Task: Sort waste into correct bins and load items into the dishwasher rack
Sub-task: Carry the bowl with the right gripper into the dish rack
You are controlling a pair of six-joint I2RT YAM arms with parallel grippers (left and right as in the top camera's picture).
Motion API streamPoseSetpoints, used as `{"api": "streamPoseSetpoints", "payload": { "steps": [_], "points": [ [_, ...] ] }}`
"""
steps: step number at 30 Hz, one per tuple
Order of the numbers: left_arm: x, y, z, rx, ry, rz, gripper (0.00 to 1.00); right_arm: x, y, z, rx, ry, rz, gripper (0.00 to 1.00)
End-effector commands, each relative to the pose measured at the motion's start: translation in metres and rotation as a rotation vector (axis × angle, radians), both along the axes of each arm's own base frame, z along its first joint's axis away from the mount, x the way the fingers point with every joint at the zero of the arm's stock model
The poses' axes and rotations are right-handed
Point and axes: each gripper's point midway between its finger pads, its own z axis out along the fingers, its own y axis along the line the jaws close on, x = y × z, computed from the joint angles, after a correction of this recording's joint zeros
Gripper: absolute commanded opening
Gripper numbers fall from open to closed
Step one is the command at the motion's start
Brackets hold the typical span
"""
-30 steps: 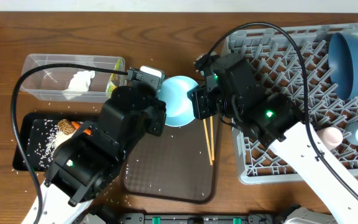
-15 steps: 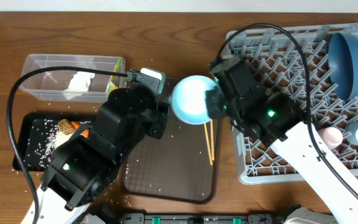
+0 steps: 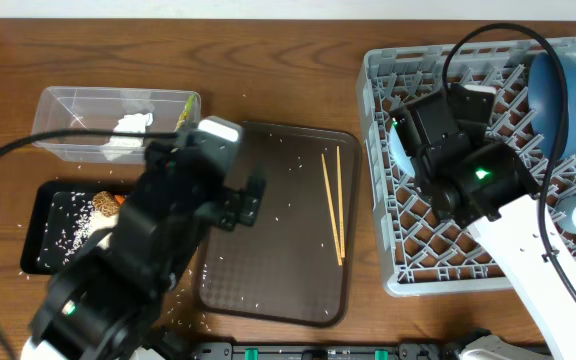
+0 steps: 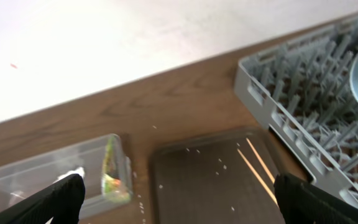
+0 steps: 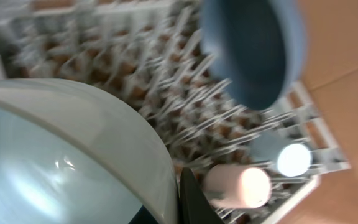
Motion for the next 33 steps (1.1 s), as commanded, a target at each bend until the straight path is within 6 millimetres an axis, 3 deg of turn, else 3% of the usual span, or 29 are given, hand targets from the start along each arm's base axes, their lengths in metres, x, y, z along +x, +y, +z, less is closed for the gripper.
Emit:
{"api": "streamPoseSetpoints", "payload": {
  "steps": [1,6,13,17,33],
  "points": [
    [-0.004,0.013,0.01,0.025,-0.038,0.037,0.98,0.011,-0.026,0.02,-0.229,-0.052,-0.079,0.01],
    [-0.008,0.016,-0.003,0.061,0.009,0.036,0.98,0.029,-0.026,0.008,-0.462,0.092,-0.008,0.01],
    [-0.01,0.018,-0.023,0.117,0.082,0.034,0.98,0.049,-0.02,-0.031,-0.594,0.21,-0.007,0.01],
    [-0.01,0.018,-0.029,0.136,0.106,0.033,0.98,0.055,-0.022,-0.034,-0.708,0.22,-0.034,0.01],
    [-0.003,0.013,-0.042,0.17,0.15,0.032,0.98,0.075,-0.017,-0.068,-0.728,0.244,-0.039,0.01]
  ]
}}
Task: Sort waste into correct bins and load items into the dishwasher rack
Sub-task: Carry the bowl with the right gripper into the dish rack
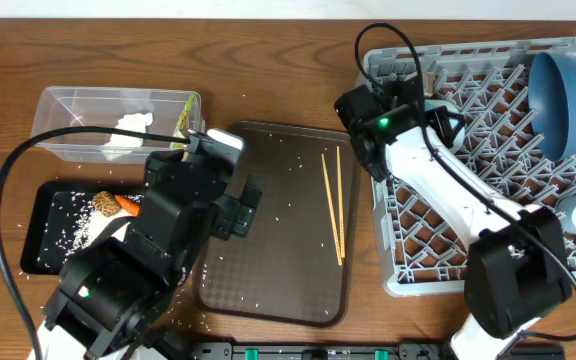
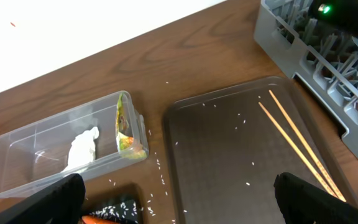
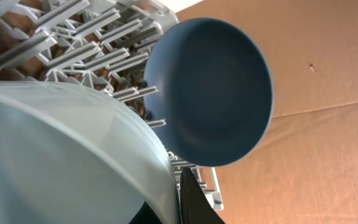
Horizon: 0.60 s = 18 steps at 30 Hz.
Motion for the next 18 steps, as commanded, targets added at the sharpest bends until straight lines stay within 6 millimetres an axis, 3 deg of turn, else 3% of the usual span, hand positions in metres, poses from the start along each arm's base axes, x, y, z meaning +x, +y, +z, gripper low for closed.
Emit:
{"api": "streamPoseSetpoints", "payload": {
  "steps": [1,10,13,15,18],
  "points": [
    [0.001,0.002,0.002,0.021,-0.009,0.001,0.98,0.004,-0.01,0.0,-0.051,0.001,-0.026,0.01],
    [0.001,0.002,0.001,0.022,-0.008,0.001,0.98,0.007,-0.011,-0.019,-0.079,0.074,-0.027,0.01],
    [0.0,0.002,0.0,0.025,-0.005,0.001,0.98,0.005,0.0,-0.037,-0.031,0.169,0.017,0.01],
    [0.0,0.002,0.0,0.025,-0.004,0.001,0.98,0.002,0.012,-0.046,-0.005,0.238,0.059,0.07],
    [0.001,0.002,0.0,0.026,-0.002,0.001,0.98,-0.001,0.026,-0.05,-0.005,0.287,0.106,0.11]
  ]
}}
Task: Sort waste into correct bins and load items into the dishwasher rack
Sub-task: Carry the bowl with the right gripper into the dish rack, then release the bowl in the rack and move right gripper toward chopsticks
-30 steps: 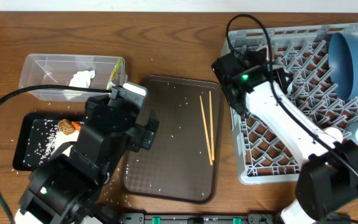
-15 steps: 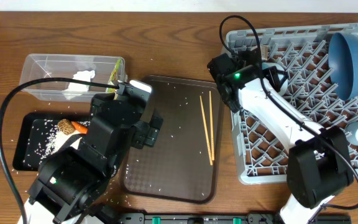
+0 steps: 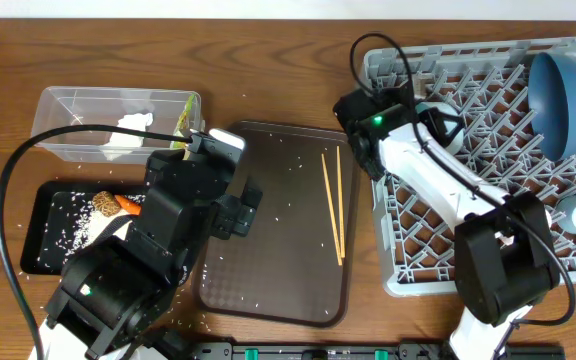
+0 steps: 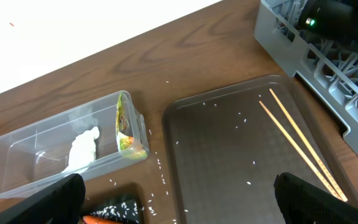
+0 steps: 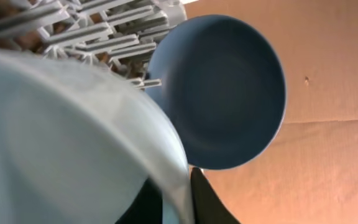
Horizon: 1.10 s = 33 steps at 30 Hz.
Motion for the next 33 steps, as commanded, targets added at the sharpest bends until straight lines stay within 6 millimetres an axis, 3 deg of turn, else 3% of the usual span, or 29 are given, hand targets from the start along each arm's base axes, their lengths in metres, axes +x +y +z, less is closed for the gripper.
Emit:
{"api": "streamPoseSetpoints", "payload": {
  "steps": [1,11,13,16,19,26,30,33],
  "points": [
    [0.0,0.002,0.0,0.017,-0.003,0.007,0.98,-0.004,0.028,-0.031,0.076,0.145,0.076,0.11],
    [0.0,0.003,0.0,0.019,-0.001,0.007,0.98,-0.018,0.058,-0.04,0.1,0.224,0.152,0.16],
    [0.0,0.003,0.0,0.018,0.0,0.007,0.98,-0.022,0.061,-0.043,0.104,0.246,0.161,0.26],
    [0.0,0.002,-0.001,0.02,0.001,0.007,0.98,-0.032,0.068,-0.052,0.143,0.312,0.171,0.52],
    [0.0,0.002,-0.001,0.02,0.002,0.007,0.98,-0.039,0.075,-0.062,0.2,0.361,0.177,0.59],
    [0.0,0.002,-0.001,0.02,0.002,0.007,0.98,-0.049,0.092,-0.078,0.334,0.416,0.188,0.62],
    [0.0,0.002,-0.002,0.021,0.003,0.007,0.98,-0.047,0.104,-0.071,0.424,0.398,0.206,0.62],
    [0.0,0.002,-0.002,0.021,0.003,0.007,0.98,-0.042,0.115,-0.053,0.505,0.354,0.232,0.63]
  ]
}}
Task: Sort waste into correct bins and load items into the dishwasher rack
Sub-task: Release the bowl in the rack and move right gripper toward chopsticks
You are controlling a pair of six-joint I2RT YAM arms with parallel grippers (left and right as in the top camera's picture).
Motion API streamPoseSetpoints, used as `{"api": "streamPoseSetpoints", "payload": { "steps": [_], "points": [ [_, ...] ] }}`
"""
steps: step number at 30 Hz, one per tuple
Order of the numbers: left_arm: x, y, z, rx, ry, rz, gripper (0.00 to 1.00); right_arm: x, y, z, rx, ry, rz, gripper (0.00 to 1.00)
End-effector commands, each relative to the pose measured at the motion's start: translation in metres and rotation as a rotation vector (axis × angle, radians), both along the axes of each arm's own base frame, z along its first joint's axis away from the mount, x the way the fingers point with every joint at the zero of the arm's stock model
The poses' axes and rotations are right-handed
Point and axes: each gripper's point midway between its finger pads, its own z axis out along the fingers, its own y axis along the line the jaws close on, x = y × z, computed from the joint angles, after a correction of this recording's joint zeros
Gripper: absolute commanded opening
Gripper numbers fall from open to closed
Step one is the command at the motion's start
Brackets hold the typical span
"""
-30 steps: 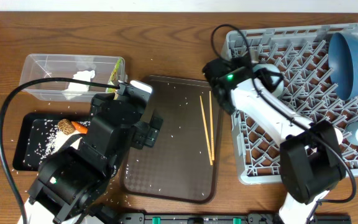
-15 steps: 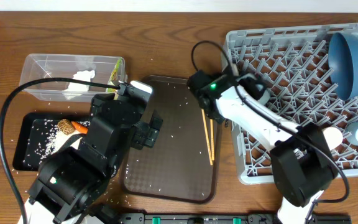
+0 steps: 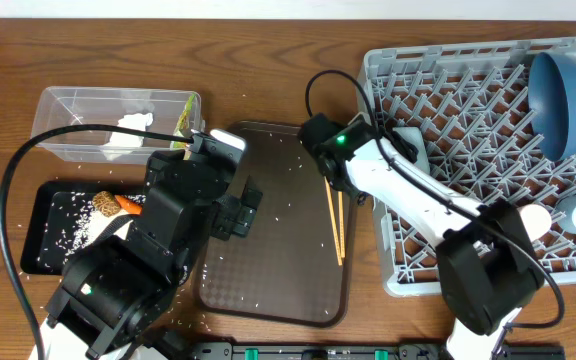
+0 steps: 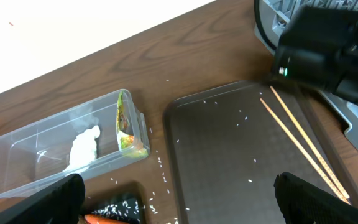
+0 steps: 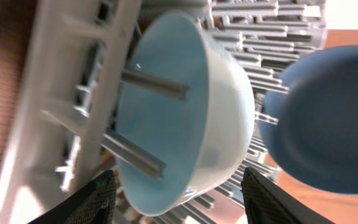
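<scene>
A light blue bowl [image 5: 191, 143] stands on its edge among the tines at the left side of the grey dishwasher rack [image 3: 488, 160]. In the right wrist view my right gripper [image 5: 182, 198] is open just in front of it, and its fingers hold nothing. A dark blue bowl [image 3: 558, 90] stands in the rack's far right corner. Two chopsticks [image 3: 336, 215] lie on the brown tray [image 3: 268, 260]. My left gripper [image 4: 180, 202] is open and empty, high over the tray's left side.
A clear container [image 3: 78, 110] with tissue and a wrapper stands at the back left. In front of it a black tray [image 3: 38, 250] holds rice and food scraps. Two cups lie at the rack's right. Rice grains dot the brown tray.
My right gripper was shut on the light blue bowl in the rack. It is now open and stands back by the rack's left wall, with the bowl left on the tines. The left arm has kept still.
My right gripper held the light blue bowl over the middle of the rack, then over its left part, tipped on edge. Now the bowl rests there, let go. My left gripper stayed open, first aimed towards the back wall, then steady over the tray.
</scene>
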Motion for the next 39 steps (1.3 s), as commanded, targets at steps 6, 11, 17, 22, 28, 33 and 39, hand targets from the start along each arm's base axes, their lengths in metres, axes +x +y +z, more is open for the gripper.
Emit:
{"api": "streamPoseSetpoints", "payload": {
  "steps": [6,11,17,22,28,33,39],
  "points": [
    [0.001,0.002,0.0,0.013,-0.003,0.009,0.98,-0.001,0.071,0.054,0.496,-0.036,0.057,0.68],
    [0.001,0.005,0.002,0.018,-0.014,0.025,0.98,-0.019,0.123,0.08,0.832,0.041,0.144,0.56],
    [-0.005,0.074,0.036,-0.204,-0.173,0.493,0.98,-0.036,0.14,0.059,0.979,0.121,-0.037,0.44],
    [-0.027,0.11,0.056,-0.313,-0.259,0.603,0.98,-0.053,0.146,0.005,0.936,0.23,-0.164,0.42],
    [-0.052,0.134,0.059,-0.324,-0.285,0.651,0.98,-0.056,0.144,-0.05,0.838,0.29,-0.257,0.41],
    [-0.063,0.139,0.04,-0.252,-0.214,0.656,0.98,-0.057,0.139,-0.096,0.765,0.348,-0.314,0.39],
    [-0.068,0.141,0.032,-0.217,-0.179,0.658,0.98,-0.06,0.131,-0.123,0.714,0.392,-0.346,0.35]
  ]
}}
